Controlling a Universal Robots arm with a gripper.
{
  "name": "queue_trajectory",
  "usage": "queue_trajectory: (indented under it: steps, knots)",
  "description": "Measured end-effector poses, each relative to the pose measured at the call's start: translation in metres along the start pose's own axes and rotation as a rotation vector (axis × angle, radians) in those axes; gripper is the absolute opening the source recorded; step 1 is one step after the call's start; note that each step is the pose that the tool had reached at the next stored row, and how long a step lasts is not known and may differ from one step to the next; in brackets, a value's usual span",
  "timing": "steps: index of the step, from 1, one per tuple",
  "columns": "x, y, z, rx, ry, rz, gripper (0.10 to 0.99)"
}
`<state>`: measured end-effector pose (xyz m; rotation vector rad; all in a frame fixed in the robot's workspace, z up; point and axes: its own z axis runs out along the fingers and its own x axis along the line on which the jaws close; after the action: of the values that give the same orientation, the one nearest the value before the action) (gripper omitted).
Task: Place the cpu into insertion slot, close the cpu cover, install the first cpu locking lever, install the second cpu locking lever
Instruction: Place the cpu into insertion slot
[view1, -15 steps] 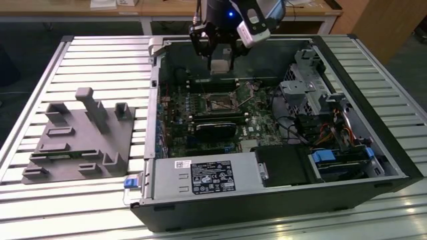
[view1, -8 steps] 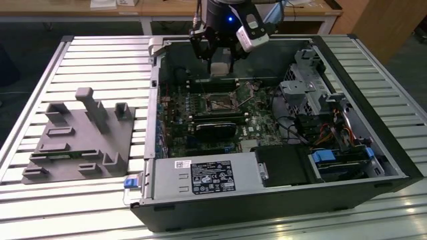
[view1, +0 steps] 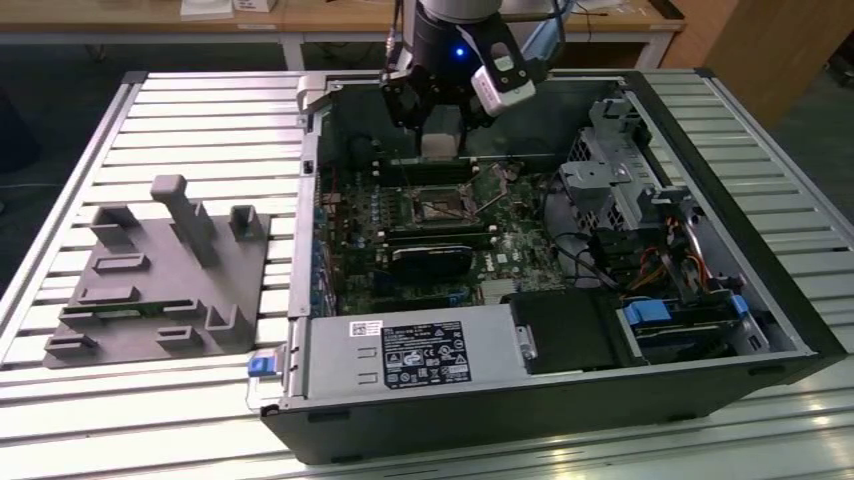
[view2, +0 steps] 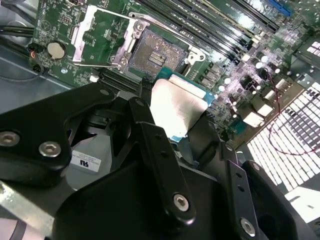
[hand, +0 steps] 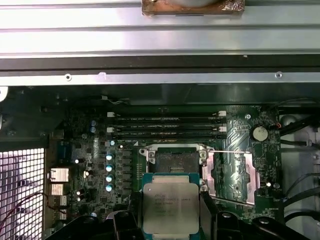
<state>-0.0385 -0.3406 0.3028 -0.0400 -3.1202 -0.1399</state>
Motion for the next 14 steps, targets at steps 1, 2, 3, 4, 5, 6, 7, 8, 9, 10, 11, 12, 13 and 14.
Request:
queue_trajectory:
  steps: [1, 2, 3, 4, 5, 6, 7, 8, 9, 10, 11, 12, 13, 14]
  knots:
    - [-0.0002, -0.0001, 0.0012, 0.000, 0.0000, 0.000, 0.541]
    - [-0.0004, -0.0002, 0.0023, 0.000, 0.0000, 0.000, 0.541]
    - [-0.0005, -0.0003, 0.0035, 0.000, 0.0000, 0.000, 0.541]
    - [-0.0007, -0.0004, 0.0046, 0.000, -0.0001, 0.000, 0.541]
    - [-0.0009, -0.0005, 0.0058, 0.000, -0.0001, 0.000, 0.541]
    - [-0.0010, -0.0006, 0.0070, 0.000, 0.0000, 0.000, 0.541]
    - [-0.0011, -0.0007, 0.0082, 0.000, -0.0001, 0.000, 0.541]
    - [-0.0012, -0.0008, 0.0093, 0.000, 0.0000, 0.000, 0.541]
    - [-0.0013, -0.0009, 0.0104, 0.000, 0.0000, 0.000, 0.541]
    - [-0.0014, -0.0010, 0.0113, 0.000, 0.0000, 0.000, 0.541]
    - [-0.0014, -0.0010, 0.0120, 0.000, 0.0000, 0.000, 0.541]
    - [-0.0014, -0.0011, 0.0126, 0.000, 0.0000, 0.000, 0.541]
    - [-0.0014, -0.0011, 0.0132, 0.000, 0.0000, 0.000, 0.541]
    - [-0.0014, -0.0012, 0.0134, 0.000, 0.0000, 0.000, 0.541]
